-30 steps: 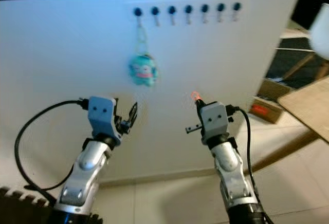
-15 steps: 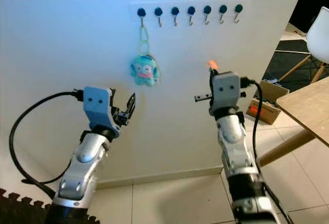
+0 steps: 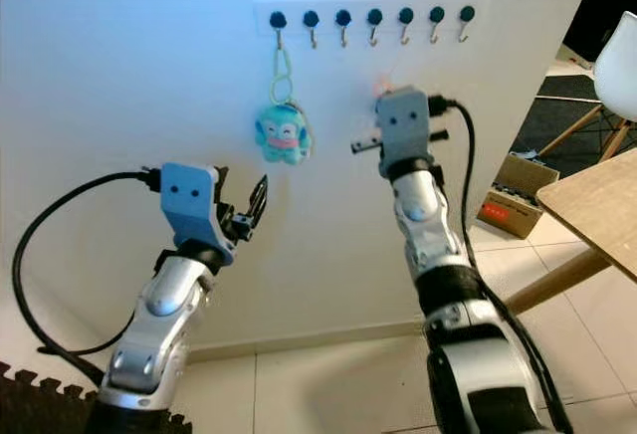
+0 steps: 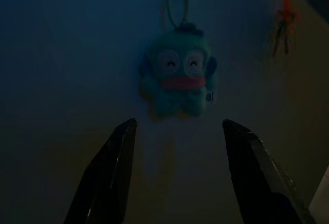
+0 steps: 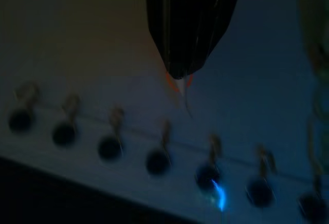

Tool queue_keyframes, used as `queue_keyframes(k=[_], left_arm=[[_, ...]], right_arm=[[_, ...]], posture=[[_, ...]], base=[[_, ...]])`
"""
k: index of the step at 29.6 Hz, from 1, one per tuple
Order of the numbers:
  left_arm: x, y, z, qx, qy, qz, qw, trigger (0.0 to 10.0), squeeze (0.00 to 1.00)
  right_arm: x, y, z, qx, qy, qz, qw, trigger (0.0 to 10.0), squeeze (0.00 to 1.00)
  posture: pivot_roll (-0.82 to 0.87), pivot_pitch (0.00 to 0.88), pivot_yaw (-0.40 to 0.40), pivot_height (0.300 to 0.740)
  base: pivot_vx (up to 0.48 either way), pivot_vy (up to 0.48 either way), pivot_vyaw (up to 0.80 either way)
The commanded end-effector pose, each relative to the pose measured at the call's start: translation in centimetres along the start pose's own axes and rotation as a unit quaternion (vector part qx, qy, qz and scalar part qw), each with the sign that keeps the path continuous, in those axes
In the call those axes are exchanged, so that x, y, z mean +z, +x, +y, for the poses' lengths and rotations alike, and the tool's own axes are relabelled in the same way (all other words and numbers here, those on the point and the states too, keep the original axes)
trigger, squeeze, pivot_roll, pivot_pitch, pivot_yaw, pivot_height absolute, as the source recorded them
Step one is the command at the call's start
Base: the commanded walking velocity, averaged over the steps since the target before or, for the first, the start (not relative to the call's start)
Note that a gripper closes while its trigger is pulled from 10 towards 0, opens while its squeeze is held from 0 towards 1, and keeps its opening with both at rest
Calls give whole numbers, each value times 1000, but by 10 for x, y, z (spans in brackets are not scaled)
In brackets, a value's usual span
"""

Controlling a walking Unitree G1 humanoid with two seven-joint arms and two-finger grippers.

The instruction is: Hang keys on a hook

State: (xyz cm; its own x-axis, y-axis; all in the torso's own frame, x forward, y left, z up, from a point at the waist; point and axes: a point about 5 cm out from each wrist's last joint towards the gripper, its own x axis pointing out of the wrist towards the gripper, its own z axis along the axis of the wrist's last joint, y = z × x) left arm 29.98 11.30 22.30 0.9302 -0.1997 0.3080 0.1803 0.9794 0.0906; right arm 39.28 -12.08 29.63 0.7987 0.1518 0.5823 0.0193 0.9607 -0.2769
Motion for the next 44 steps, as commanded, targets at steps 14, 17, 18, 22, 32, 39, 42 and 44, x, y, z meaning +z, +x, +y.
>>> queue_keyframes(k=[14, 17, 18, 22, 32, 39, 42, 44], left_arm=[[-2, -8, -4, 9, -4, 14, 1000, 10000, 0], [-2, -9, -3, 9, -3, 15, 1000, 10000, 0], [-2, -9, -3, 9, -3, 15, 1000, 10000, 0], [-2, -7, -4, 6, -3, 16, 1000, 10000, 0], [-1, -5, -4, 5, -2, 14, 1000, 10000, 0], [-2, -8, -4, 8, -2, 16, 1000, 10000, 0], [-3, -8, -4, 8, -2, 16, 1000, 10000, 0], [-3, -8, -5, 8, -3, 16, 1000, 10000, 0]], right_arm=[[44, 13, 6, 3, -2, -129, 992, 10000, 0], [43, 11, 5, 1, -2, -130, 992, 10000, 0], [40, 8, 4, -1, -1, -127, 992, 10000, 0], [33, 5, 3, -2, 2, -115, 993, 10000, 0], [26, 13, 9, 8, 4, -76, 997, 10000, 0], [37, 15, 10, 7, -5, -110, 994, 10000, 0], [38, 13, 10, 5, -8, -115, 993, 10000, 0], [35, 8, 9, 2, -9, -116, 993, 10000, 0]], posture=[[159, 224, -21, 740], [157, 224, -20, 740], [157, 224, -20, 740], [151, 223, -11, 740], [158, 218, -15, 740], [160, 220, -20, 740], [157, 220, -21, 740], [156, 219, -21, 740]], base=[[0, 0, 0], [0, 0, 0], [0, 0, 0], [0, 0, 0], [0, 0, 0], [0, 0, 0], [0, 0, 0], [0, 0, 0]])
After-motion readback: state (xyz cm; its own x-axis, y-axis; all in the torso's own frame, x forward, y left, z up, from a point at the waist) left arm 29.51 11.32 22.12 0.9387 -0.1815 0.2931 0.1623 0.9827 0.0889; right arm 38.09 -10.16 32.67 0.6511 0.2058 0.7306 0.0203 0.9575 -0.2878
